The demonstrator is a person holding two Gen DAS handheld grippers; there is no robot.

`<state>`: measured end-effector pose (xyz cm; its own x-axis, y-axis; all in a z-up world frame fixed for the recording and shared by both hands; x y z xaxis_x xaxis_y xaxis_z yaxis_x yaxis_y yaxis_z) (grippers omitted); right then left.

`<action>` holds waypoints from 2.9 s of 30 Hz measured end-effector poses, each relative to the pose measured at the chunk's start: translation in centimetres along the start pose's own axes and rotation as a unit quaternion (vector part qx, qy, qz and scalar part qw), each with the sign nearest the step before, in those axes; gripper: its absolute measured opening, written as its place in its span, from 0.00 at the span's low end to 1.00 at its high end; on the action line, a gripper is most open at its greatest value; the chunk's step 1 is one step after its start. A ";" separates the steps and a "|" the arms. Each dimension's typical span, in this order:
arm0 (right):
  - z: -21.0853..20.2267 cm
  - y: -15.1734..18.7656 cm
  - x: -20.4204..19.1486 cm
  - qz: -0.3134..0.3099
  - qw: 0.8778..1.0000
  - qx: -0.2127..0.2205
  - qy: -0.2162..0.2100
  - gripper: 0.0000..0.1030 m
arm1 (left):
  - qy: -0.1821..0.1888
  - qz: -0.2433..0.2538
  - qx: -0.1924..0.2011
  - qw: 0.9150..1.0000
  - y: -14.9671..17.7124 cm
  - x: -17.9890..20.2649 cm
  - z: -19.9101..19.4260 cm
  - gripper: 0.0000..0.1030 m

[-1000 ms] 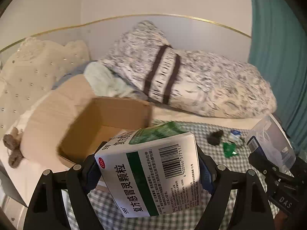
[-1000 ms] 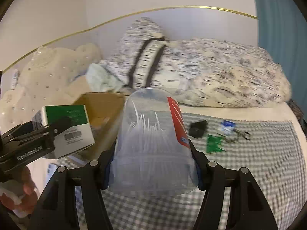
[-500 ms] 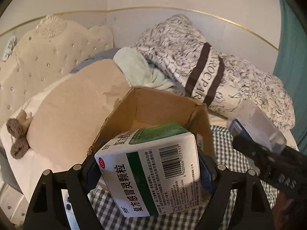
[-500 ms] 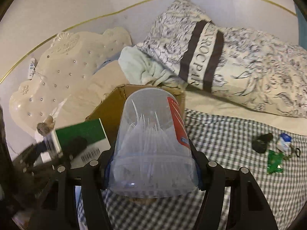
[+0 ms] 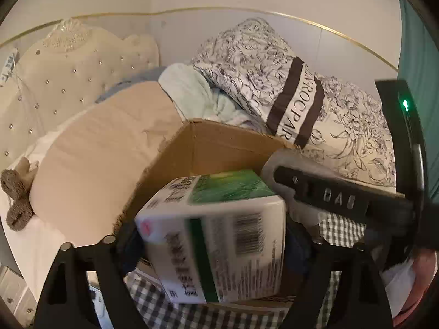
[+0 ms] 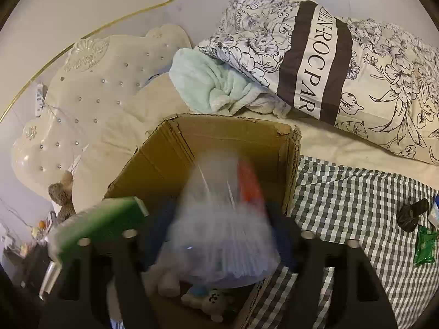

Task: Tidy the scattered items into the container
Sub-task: 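Release the medicine box into the box while the right tool drops the toothpick jar inside, then move the left tool to the green sachet while the right tool approaches the black ring, then grasp the green sachet with the left tool while the right tool grasps the black ring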

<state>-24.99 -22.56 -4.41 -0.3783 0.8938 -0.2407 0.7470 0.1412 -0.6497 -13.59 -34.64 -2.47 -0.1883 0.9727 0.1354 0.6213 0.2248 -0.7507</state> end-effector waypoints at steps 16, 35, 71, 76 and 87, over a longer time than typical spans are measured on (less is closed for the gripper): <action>-10.6 1.7 6.5 0.014 0.997 0.073 0.038 0.79 | 0.004 -0.003 -0.001 1.000 0.9 6.2 -3.7 1.00; -18.9 10.6 24.9 0.090 0.979 0.086 0.160 0.79 | 0.039 0.055 -0.028 0.997 6.4 22.0 -2.7 1.00; -8.4 13.8 48.8 0.176 0.944 0.028 0.279 0.64 | 0.129 0.116 -0.119 0.978 13.3 40.7 18.4 1.00; -6.0 13.0 49.7 0.166 0.942 0.015 0.293 0.64 | 0.133 0.112 -0.128 0.976 13.3 41.6 20.2 1.00; -3.9 12.1 49.2 0.119 0.932 0.008 0.341 0.45 | 0.112 0.138 -0.143 0.974 13.9 42.2 22.3 0.71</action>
<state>-32.42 24.82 -21.30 0.2376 0.9625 0.1311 0.7545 -0.0979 -0.6490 -29.84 8.24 -21.65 0.1658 0.9793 0.1159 0.8171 -0.0706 -0.5722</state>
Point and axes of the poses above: each gripper's, at about its wrist camera, not at the fingertips, and z roughly the way its jaws point, x to its right, y to its underside, the point moved 2 cm from there along z, roughly the way its jaws point, and after that the axes turned 4 degrees about y, right-handed, at the moved point
